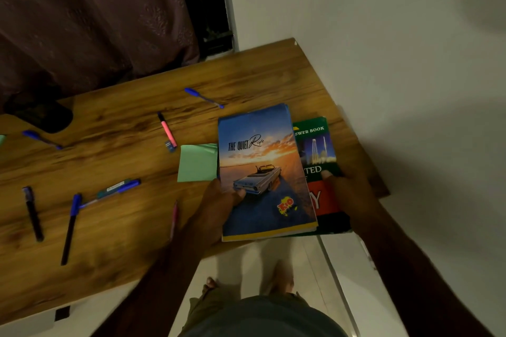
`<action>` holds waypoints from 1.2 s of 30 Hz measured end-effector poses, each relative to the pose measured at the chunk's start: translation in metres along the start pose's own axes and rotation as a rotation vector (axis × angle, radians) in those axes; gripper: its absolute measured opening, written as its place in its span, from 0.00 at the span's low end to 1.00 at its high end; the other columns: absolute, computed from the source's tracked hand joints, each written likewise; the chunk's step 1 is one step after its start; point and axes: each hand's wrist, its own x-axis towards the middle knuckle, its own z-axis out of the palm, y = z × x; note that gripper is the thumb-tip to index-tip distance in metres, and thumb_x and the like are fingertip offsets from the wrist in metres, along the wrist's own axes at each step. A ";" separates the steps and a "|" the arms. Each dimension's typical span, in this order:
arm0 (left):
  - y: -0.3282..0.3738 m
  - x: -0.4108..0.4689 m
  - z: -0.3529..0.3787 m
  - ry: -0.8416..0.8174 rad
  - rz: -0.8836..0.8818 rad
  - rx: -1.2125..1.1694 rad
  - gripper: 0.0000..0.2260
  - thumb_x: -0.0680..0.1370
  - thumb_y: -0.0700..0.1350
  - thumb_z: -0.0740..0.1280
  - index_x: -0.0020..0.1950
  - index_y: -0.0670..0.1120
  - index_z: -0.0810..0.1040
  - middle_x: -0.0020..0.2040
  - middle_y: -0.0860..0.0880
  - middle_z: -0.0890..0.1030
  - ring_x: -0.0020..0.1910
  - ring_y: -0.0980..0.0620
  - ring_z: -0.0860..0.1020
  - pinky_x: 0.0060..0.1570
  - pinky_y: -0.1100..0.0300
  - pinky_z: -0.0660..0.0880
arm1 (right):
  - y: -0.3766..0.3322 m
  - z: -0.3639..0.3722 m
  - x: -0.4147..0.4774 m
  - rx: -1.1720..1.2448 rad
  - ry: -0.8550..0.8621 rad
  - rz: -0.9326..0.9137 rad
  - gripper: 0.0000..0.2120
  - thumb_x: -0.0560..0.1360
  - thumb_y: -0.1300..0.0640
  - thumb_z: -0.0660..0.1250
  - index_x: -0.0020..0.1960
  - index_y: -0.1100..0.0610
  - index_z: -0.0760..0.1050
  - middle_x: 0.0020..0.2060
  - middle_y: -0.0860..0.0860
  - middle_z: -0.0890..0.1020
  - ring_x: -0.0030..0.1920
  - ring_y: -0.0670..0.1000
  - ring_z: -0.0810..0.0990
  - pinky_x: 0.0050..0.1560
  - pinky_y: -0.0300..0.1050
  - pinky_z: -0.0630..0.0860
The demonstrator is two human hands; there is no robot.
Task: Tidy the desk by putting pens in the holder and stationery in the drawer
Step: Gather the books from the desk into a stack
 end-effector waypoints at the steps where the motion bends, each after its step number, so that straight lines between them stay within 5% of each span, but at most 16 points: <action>1: 0.000 0.000 0.000 -0.018 0.013 0.002 0.15 0.78 0.40 0.69 0.63 0.51 0.75 0.61 0.47 0.81 0.61 0.47 0.79 0.66 0.43 0.73 | -0.002 0.000 -0.001 -0.005 0.031 -0.032 0.10 0.82 0.52 0.65 0.61 0.53 0.75 0.45 0.55 0.82 0.44 0.58 0.84 0.47 0.57 0.82; 6: -0.001 -0.003 -0.002 -0.042 0.040 0.021 0.13 0.79 0.39 0.68 0.60 0.53 0.75 0.62 0.47 0.80 0.61 0.47 0.78 0.66 0.44 0.73 | -0.029 -0.015 -0.013 -0.157 0.170 -0.324 0.12 0.78 0.49 0.65 0.61 0.45 0.76 0.46 0.52 0.85 0.41 0.55 0.86 0.48 0.62 0.84; 12: -0.014 0.003 -0.004 -0.043 0.045 0.024 0.17 0.78 0.39 0.69 0.66 0.47 0.74 0.62 0.46 0.80 0.61 0.47 0.79 0.64 0.42 0.74 | -0.054 -0.041 -0.038 -0.415 0.402 -0.527 0.12 0.80 0.49 0.63 0.62 0.49 0.74 0.53 0.55 0.84 0.52 0.61 0.83 0.56 0.61 0.79; 16: -0.023 0.011 -0.002 -0.056 0.109 0.113 0.26 0.70 0.53 0.71 0.66 0.47 0.75 0.62 0.46 0.80 0.62 0.46 0.78 0.65 0.41 0.73 | -0.064 -0.052 -0.052 -0.442 0.506 -0.616 0.15 0.80 0.49 0.63 0.65 0.50 0.72 0.55 0.56 0.83 0.54 0.62 0.81 0.57 0.56 0.77; 18: -0.025 0.012 -0.001 -0.069 0.115 0.136 0.26 0.73 0.52 0.71 0.69 0.47 0.73 0.64 0.46 0.79 0.64 0.46 0.77 0.67 0.41 0.71 | -0.068 -0.055 -0.053 -0.342 0.475 -0.652 0.15 0.80 0.48 0.64 0.65 0.50 0.73 0.54 0.53 0.84 0.52 0.57 0.83 0.56 0.55 0.78; 23: -0.016 0.001 0.003 -0.058 0.092 0.039 0.18 0.80 0.41 0.67 0.69 0.48 0.72 0.64 0.47 0.79 0.64 0.47 0.77 0.67 0.45 0.72 | -0.064 -0.044 -0.043 0.079 0.221 -0.501 0.09 0.80 0.53 0.65 0.57 0.52 0.81 0.42 0.51 0.87 0.41 0.53 0.87 0.48 0.58 0.84; 26: -0.003 -0.010 0.006 -0.038 0.064 -0.104 0.08 0.82 0.40 0.63 0.59 0.48 0.78 0.53 0.48 0.84 0.52 0.56 0.83 0.52 0.60 0.80 | -0.052 -0.024 -0.039 0.161 0.092 -0.341 0.07 0.82 0.55 0.65 0.53 0.52 0.81 0.38 0.52 0.87 0.36 0.54 0.87 0.41 0.58 0.85; 29: 0.001 -0.017 0.006 -0.059 0.028 -0.279 0.15 0.83 0.52 0.58 0.60 0.46 0.80 0.57 0.42 0.84 0.57 0.44 0.82 0.58 0.47 0.78 | -0.037 -0.002 -0.030 0.191 0.025 -0.265 0.05 0.82 0.55 0.65 0.53 0.52 0.80 0.41 0.55 0.87 0.36 0.55 0.86 0.37 0.56 0.85; 32: 0.003 -0.021 0.004 -0.046 -0.050 -0.371 0.19 0.80 0.63 0.57 0.56 0.56 0.83 0.55 0.45 0.85 0.55 0.44 0.83 0.58 0.45 0.78 | -0.021 0.020 -0.015 0.195 -0.055 -0.112 0.06 0.82 0.51 0.65 0.55 0.51 0.78 0.40 0.53 0.86 0.35 0.53 0.86 0.36 0.50 0.83; 36: 0.000 -0.019 0.008 -0.066 0.018 -0.280 0.17 0.83 0.58 0.58 0.69 0.55 0.72 0.61 0.44 0.82 0.57 0.43 0.82 0.59 0.41 0.78 | -0.001 0.041 0.006 0.100 -0.063 -0.058 0.09 0.82 0.47 0.63 0.56 0.50 0.76 0.44 0.54 0.86 0.39 0.54 0.86 0.40 0.50 0.83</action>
